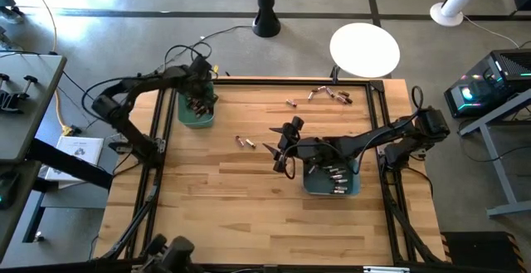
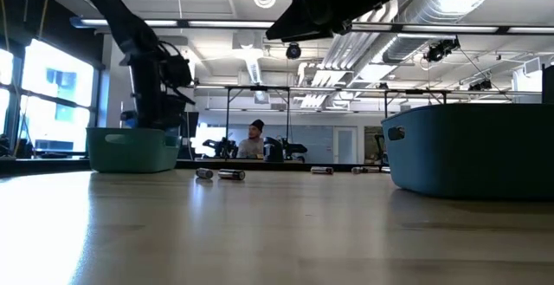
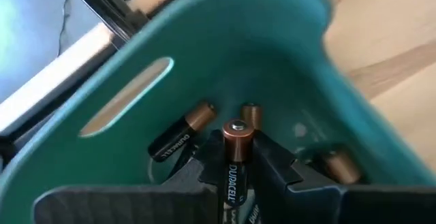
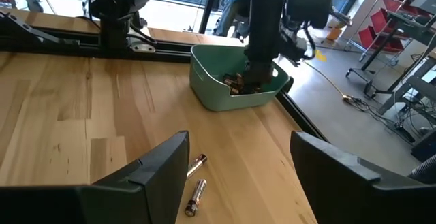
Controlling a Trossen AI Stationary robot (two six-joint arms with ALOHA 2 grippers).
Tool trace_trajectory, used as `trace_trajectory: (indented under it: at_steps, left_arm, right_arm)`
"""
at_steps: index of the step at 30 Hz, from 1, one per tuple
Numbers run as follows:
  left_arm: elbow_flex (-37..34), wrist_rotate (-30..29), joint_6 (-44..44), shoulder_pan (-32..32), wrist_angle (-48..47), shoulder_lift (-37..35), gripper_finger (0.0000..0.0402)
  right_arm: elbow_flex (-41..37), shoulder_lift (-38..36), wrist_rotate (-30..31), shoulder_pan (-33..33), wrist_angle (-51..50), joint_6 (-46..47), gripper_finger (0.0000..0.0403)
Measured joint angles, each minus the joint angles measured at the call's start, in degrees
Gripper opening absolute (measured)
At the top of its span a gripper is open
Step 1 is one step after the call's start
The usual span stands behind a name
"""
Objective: Sort batteries
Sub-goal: Put the black battery into the green bin
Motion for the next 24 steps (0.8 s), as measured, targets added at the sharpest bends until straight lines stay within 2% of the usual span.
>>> trace_trajectory:
  at_steps: [7,14,17,19,21,24]
  left_arm:
    - [0.08,-0.61,3.41,0.16,0.62,2.99,0.0053]
    - [0.19,-0.58,5.42,0.29,0.16,1.14,0.0133]
    - [1.54,-0.57,4.93,0.29,-1.22,-1.7,0.0164]
    - [2.72,-0.58,4.32,0.29,-2.59,-4.54,0.0176]
    - [3.33,-0.57,3.56,0.04,-2.92,-7.97,0.0182]
    - [3.48,-0.35,2.38,-1.52,-2.34,-14.31,0.0183]
  right_arm:
    - [0.0,0.0,-0.13,0.11,0.02,0.17,0.0249]
    - [0.0,0.0,0.04,0.11,0.16,2.52,0.0249]
    - [0.0,-0.46,3.83,0.09,-0.48,2.55,0.0249]
    - [0.0,-2.26,5.55,-0.78,-3.82,3.6,0.0249]
    - [0.0,-5.32,4.22,-3.04,-10.21,8.66,0.0249]
    - [0.0,-9.81,-4.47,-8.7,-23.62,20.6,0.0249]
